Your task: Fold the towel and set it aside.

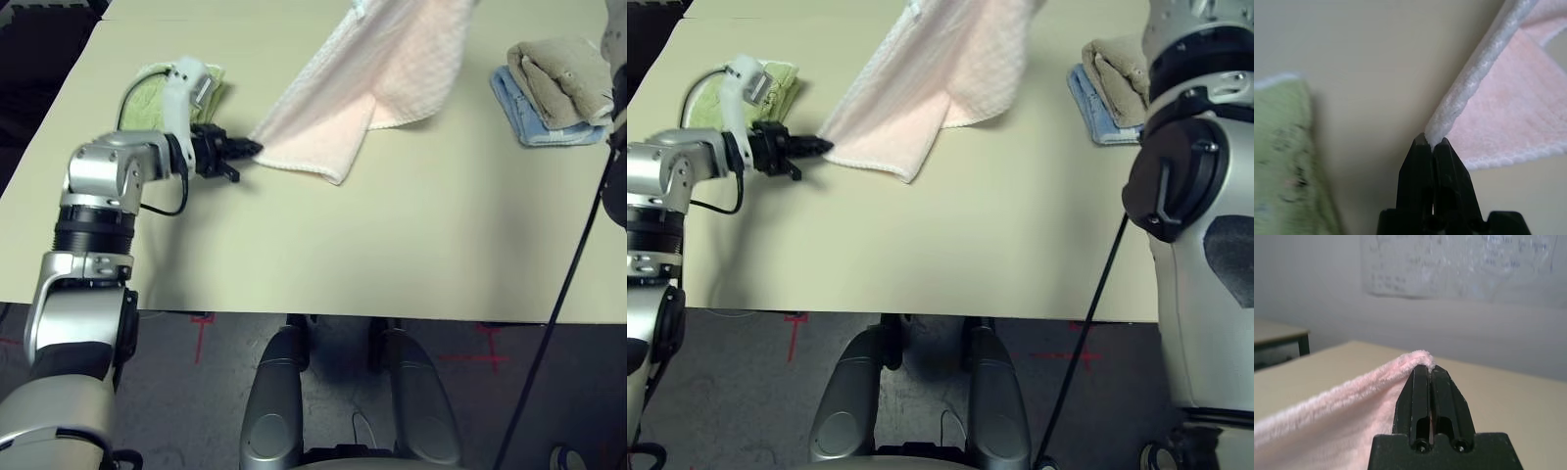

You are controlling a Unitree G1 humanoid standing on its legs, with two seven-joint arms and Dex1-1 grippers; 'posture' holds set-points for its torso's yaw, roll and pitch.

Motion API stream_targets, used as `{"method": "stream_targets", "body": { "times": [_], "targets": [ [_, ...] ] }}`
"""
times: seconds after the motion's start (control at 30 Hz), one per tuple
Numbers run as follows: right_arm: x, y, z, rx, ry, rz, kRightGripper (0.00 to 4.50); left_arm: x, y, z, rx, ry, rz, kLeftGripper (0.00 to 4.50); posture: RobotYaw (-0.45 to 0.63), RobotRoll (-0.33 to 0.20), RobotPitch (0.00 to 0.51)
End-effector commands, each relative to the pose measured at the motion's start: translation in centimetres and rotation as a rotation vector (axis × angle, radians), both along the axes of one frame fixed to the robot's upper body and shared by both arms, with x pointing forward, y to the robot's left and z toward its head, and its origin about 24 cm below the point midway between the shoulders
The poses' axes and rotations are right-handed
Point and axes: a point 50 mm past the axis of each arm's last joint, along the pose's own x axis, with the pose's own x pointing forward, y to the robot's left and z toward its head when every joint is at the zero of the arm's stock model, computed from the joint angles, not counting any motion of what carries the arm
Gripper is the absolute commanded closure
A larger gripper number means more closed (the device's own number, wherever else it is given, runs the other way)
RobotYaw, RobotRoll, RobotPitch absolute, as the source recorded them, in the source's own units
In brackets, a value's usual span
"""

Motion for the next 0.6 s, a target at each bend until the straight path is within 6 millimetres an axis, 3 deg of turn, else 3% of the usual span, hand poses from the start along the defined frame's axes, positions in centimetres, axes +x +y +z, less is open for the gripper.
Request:
{"method": "stream_targets", "body": {
  "times": [0.03,0.23,0.33,0.47,0.6],
  "targets": [
    [-0.5,-2.2,-2.2,0.024,0.057,0.048,4.50,0.2,1.5,0.5,0.018,-0.067,0.096,4.47,0.06,0.000,0.338],
    [-1.7,-2.6,-7.0,0.042,0.298,0.453,4.50,0.1,1.5,1.7,0.050,-0.097,0.075,4.47,0.04,0.000,0.346],
    [-2.3,-2.8,-8.4,-0.026,0.425,0.473,4.50,-0.4,1.6,1.3,0.082,0.023,-0.015,4.47,0.04,0.000,0.346],
    [-1.8,-2.8,-9.1,-0.104,0.471,0.370,4.50,-0.6,2.1,0.9,0.100,0.090,-0.053,4.47,0.04,0.000,0.344],
    [-0.3,-2.8,-8.0,-0.103,0.358,0.111,4.50,1.5,2.8,2.4,0.065,-0.127,0.200,4.47,0.04,0.000,0.343]
  ]
}}
